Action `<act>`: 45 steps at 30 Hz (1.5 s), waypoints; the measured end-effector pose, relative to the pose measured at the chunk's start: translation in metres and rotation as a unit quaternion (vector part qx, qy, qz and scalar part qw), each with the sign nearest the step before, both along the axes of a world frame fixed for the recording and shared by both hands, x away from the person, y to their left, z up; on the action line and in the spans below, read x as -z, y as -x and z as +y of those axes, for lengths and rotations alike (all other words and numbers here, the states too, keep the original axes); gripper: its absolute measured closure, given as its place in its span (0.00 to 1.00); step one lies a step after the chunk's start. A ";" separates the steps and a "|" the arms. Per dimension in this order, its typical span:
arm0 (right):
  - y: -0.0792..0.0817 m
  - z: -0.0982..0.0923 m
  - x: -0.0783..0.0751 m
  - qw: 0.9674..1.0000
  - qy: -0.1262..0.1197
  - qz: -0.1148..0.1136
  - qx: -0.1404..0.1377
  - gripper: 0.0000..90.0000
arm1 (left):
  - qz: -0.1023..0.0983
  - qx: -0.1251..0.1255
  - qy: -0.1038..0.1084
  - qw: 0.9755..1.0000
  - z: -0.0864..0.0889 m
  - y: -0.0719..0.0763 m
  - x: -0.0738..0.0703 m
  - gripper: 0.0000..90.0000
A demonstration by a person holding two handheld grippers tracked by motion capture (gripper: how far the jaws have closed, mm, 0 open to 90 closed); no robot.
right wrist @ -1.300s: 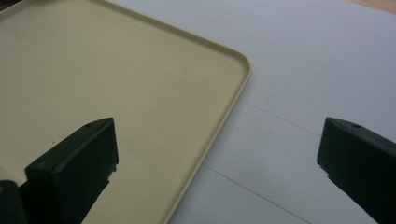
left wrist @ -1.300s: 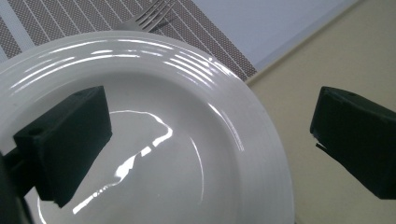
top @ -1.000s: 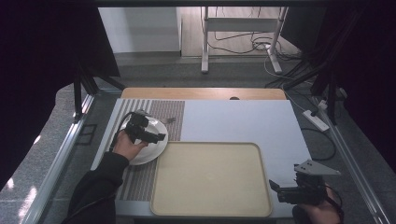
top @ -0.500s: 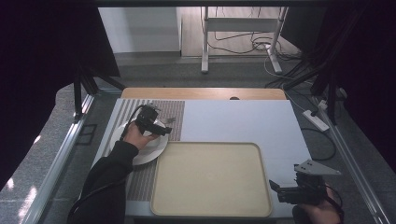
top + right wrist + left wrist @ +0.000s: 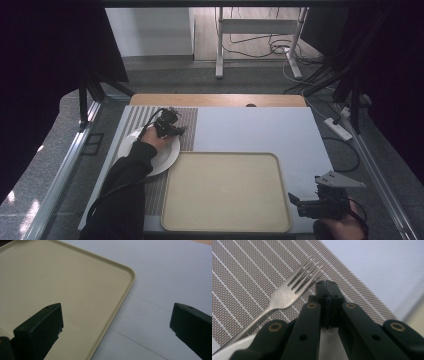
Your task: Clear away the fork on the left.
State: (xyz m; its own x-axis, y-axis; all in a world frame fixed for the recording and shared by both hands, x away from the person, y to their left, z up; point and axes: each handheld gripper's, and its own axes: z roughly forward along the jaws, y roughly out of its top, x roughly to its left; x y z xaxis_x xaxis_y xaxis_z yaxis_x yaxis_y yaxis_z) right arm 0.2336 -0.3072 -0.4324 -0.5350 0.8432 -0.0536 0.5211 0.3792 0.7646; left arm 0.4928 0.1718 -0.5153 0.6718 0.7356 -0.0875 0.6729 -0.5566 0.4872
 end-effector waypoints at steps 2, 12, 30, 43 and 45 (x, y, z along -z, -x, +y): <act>0.000 0.000 0.000 1.000 0.000 0.000 0.000 0.00 | 0.003 -0.002 -0.004 1.000 -0.002 -0.004 0.005 0.98; 0.000 0.000 0.000 1.000 0.000 0.000 -0.003 0.00 | -0.007 -0.032 -0.029 0.999 -0.003 -0.034 0.003 0.98; -0.001 0.000 0.000 1.000 -0.001 0.002 -0.007 0.00 | 0.003 -0.034 -0.027 0.999 0.033 -0.052 -0.012 0.23; -0.001 0.000 0.000 1.000 -0.002 0.002 -0.006 0.00 | 0.012 -0.047 -0.087 0.995 0.055 -0.060 0.004 0.24; -0.001 0.000 0.000 1.000 -0.001 0.002 -0.006 0.00 | 0.012 -0.038 -0.065 0.997 0.060 -0.060 0.004 0.33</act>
